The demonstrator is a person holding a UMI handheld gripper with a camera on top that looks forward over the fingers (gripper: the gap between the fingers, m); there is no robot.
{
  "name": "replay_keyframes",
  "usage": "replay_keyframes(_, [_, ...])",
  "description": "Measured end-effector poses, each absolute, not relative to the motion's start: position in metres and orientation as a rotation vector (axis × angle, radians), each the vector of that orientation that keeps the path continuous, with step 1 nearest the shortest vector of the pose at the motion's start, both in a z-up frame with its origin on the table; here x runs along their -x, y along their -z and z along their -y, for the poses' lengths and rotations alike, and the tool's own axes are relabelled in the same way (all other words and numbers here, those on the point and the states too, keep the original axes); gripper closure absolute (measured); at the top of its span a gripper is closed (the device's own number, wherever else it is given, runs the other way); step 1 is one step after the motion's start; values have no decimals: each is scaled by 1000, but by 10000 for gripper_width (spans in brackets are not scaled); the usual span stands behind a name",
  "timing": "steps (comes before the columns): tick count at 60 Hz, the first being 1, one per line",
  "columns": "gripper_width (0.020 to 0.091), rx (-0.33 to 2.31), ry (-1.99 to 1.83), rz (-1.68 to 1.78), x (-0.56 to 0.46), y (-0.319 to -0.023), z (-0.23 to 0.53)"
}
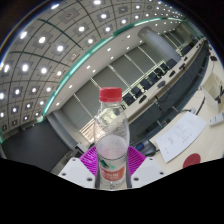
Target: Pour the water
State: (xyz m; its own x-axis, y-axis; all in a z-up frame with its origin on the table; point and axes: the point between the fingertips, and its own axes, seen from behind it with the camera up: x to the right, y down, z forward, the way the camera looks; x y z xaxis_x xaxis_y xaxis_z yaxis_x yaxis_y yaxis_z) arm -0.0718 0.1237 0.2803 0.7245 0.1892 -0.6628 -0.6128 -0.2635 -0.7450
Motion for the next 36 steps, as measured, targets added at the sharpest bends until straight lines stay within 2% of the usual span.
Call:
replay_keyframes(8, [754,1734,-507,-139,5,-258,-148])
replay_keyframes(16, [753,1803,-252,61,-50,-213,-160])
replay_keyframes(19, [753,1814,-187,121,-69,-186,-167])
replay_keyframes(36, [751,1887,-164,262,-84,-92,-167])
